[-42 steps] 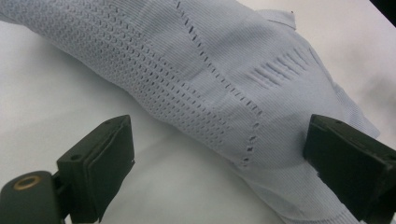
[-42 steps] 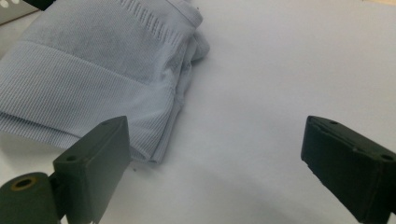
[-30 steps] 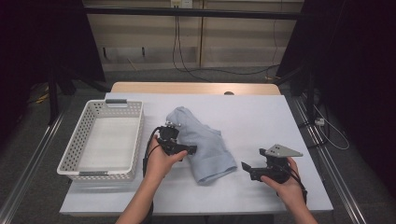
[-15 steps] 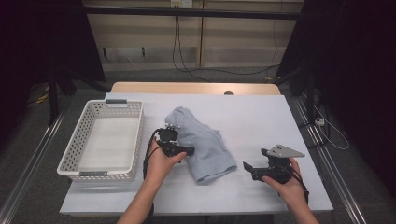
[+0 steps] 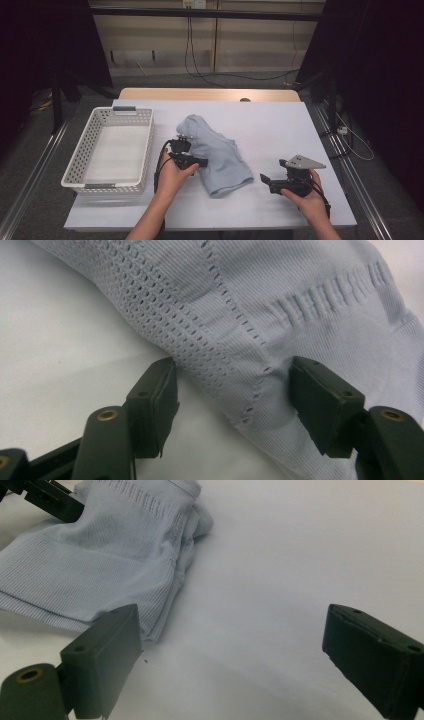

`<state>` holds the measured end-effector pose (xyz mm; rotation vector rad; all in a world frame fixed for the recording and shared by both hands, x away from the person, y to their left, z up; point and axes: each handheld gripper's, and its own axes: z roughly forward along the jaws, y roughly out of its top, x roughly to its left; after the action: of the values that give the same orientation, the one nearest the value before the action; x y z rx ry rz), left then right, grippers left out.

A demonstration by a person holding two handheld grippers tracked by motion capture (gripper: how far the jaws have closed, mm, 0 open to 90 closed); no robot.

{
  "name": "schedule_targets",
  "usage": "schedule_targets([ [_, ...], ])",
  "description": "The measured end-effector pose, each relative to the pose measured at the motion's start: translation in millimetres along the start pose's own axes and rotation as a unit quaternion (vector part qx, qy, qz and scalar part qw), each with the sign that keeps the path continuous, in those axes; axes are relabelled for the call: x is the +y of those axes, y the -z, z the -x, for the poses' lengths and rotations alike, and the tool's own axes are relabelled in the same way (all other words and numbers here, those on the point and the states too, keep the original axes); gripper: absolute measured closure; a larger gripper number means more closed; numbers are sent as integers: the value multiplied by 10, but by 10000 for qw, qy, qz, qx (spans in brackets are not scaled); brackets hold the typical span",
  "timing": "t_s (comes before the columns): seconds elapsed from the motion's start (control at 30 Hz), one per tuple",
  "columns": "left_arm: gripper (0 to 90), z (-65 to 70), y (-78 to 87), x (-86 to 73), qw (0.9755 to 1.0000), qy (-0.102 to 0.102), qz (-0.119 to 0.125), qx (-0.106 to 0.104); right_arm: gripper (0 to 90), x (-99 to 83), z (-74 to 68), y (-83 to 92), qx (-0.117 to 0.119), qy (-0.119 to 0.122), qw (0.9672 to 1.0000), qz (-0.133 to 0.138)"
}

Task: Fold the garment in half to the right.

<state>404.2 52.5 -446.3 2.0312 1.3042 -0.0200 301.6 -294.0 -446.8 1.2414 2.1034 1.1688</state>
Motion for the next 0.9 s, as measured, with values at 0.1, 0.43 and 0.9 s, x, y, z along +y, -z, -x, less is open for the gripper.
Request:
schedule_targets([
  [0.1,417,5,-10,-8,10000,16,10,-12,81,3,-8,-3,9,16,10000,4],
  [0.43,591,24,-21,-36,9991,388,54,-188,81,7,-23,-4,23,26,10000,-1],
  [0.9,697,-115,110,68,9973,662,-71,-303,81,0,-17,13,18,23,10000,13],
])
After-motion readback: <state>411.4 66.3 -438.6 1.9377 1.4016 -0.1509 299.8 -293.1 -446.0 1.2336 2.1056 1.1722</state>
